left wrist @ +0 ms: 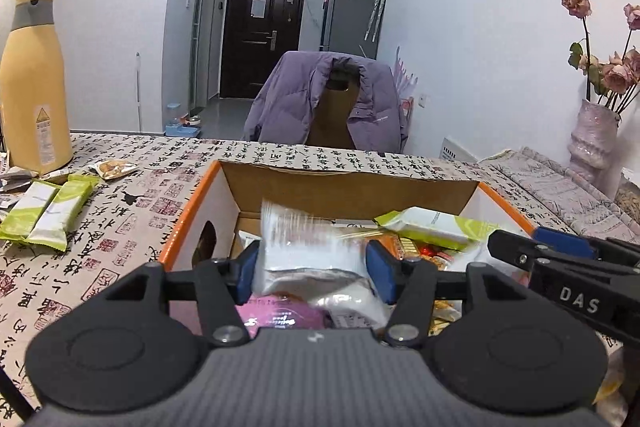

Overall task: Organize snacks
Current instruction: 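Carry both white packets into the cardboard box and open both grippers, then move both tools back to the snack pile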

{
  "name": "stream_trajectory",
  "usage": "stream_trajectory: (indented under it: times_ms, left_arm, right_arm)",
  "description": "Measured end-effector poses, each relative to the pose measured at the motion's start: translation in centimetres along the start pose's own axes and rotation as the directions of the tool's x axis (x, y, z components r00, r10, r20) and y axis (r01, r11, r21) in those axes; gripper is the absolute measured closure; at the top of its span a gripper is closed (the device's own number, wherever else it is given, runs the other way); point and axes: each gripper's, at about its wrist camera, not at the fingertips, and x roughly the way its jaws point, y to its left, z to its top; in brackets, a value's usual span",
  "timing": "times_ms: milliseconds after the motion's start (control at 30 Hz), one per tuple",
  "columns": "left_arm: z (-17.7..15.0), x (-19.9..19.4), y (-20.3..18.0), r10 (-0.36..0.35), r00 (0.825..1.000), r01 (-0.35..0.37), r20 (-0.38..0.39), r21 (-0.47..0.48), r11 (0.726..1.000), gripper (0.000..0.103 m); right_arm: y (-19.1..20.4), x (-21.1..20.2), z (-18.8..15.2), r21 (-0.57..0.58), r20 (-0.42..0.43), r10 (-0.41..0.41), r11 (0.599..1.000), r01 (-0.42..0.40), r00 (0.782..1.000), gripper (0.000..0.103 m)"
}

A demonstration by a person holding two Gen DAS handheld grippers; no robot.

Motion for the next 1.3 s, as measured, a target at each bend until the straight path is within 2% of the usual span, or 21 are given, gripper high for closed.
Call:
stream_trajectory:
  times_ms: [33, 67, 100, 133, 200, 433, 700, 1000, 1300]
  left_arm:
    - [0.0, -0.1, 0.1, -0.001, 1.000, 0.001, 0.003, 0.000, 1.000, 0.039]
    - [0.0, -0.1, 0.3, -0.005, 1.000, 0.005, 0.009, -0.007, 1.000, 0.031]
    - [0.0, -0.2, 0.5, -0.006, 1.000, 0.006, 0.016, -0.019, 1.000, 0.013]
    - [0.0, -0.3, 0.7, 0.001, 1.000, 0.000, 0.029, -0.030, 1.000, 0.001]
    - [0.0, -0.7, 1.1, 0.020, 0.998, -0.018, 0.059, -0.046, 0.999, 0.000]
    - [0.1, -0.4, 1.1, 0.042, 0.998, -0.040, 0.040, -0.046, 0.998, 0.000]
    - [0.5, -0.6, 0.5, 0.031, 0.999, -0.029, 0.036, -0.029, 0.999, 0.000]
    - [1.6, -3.4, 0.2, 0.034, 0.999, -0.033, 0.028, -0.030, 0.999, 0.000]
    - [-0.1, -6.6, 0.5, 0.038, 0.999, -0.038, -0.010, 0.010, 0.999, 0.000]
  right_arm:
    - [-0.2, 0.0, 0.0, 0.007, -0.001, -0.003, 1.000, 0.003, 1.000, 0.030]
    - [-0.2, -0.2, -0.1, 0.015, 0.002, -0.007, 1.000, 0.007, 1.000, 0.015]
    - [-0.3, -0.2, -0.1, 0.020, 0.005, -0.011, 1.000, 0.011, 1.000, 0.007]
    - [-0.5, -0.3, -0.1, 0.025, 0.008, -0.014, 1.000, 0.014, 1.000, 0.006]
    - [-0.8, -0.4, -0.1, 0.039, 0.012, -0.020, 0.999, 0.020, 1.000, 0.000]
    - [-1.4, -0.4, -0.1, 0.060, 0.014, -0.032, 0.998, 0.031, 0.999, 0.000]
    - [-1.2, -0.8, 0.6, 0.043, 0.023, -0.041, 0.998, 0.040, 0.999, 0.000]
    - [-1.0, -3.7, 1.6, 0.056, 0.020, -0.011, 0.998, 0.010, 1.000, 0.000]
    - [0.6, -7.3, -0.2, -0.001, -0.038, 0.022, 1.000, -0.022, 0.999, 0.000]
